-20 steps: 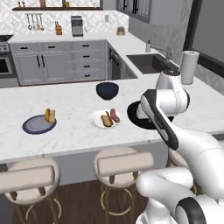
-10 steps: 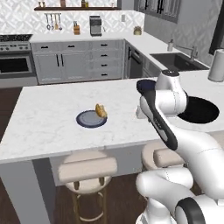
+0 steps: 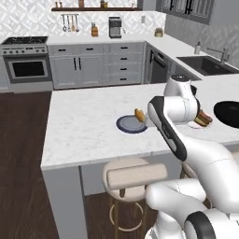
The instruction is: Place one bun and one sausage from the bowl on each plate.
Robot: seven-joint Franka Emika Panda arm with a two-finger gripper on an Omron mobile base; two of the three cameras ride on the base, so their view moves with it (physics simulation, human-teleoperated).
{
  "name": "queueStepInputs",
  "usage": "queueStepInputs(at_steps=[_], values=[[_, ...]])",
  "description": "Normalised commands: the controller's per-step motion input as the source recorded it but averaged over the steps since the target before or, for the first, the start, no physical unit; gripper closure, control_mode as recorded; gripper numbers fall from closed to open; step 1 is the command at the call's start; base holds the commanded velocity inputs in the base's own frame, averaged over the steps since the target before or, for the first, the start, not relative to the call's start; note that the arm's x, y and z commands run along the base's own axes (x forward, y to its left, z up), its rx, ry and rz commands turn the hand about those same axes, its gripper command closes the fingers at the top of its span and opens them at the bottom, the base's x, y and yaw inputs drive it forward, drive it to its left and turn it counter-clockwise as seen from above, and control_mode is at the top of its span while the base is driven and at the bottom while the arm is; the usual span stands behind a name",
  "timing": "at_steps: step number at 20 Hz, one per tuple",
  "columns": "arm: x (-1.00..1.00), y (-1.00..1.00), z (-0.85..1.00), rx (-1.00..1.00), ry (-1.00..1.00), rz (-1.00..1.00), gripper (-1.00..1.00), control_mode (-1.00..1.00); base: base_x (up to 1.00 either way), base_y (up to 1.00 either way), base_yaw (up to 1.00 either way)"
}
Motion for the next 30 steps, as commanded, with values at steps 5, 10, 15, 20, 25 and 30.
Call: queueStepInputs(at_steps=[5,10,15,20,25,30], values=[[0.0,0.0,0.0,0.0,0.0,0.0,1.0,1.0,0.52,0.08,0.0],[0.12,0.05,-0.03,0.0,0.0,0.0,1.0,-1.0,0.51,0.03,0.0],[0.79,0.76,-0.31,-0.07,0.04,0.0,1.0,-1.0,0.0,0.0,0.0],[0.9,0.63,-0.45,-0.02,0.01,0.07,1.0,-1.0,0.0,0.0,0.0],[1.0,0.21,-0.34,0.0,0.0,0.06,1.0,-1.0,0.0,0.0,0.0],[0.74,-0.04,-0.33,0.04,0.0,0.02,1.0,-1.0,0.0,0.0,0.0]])
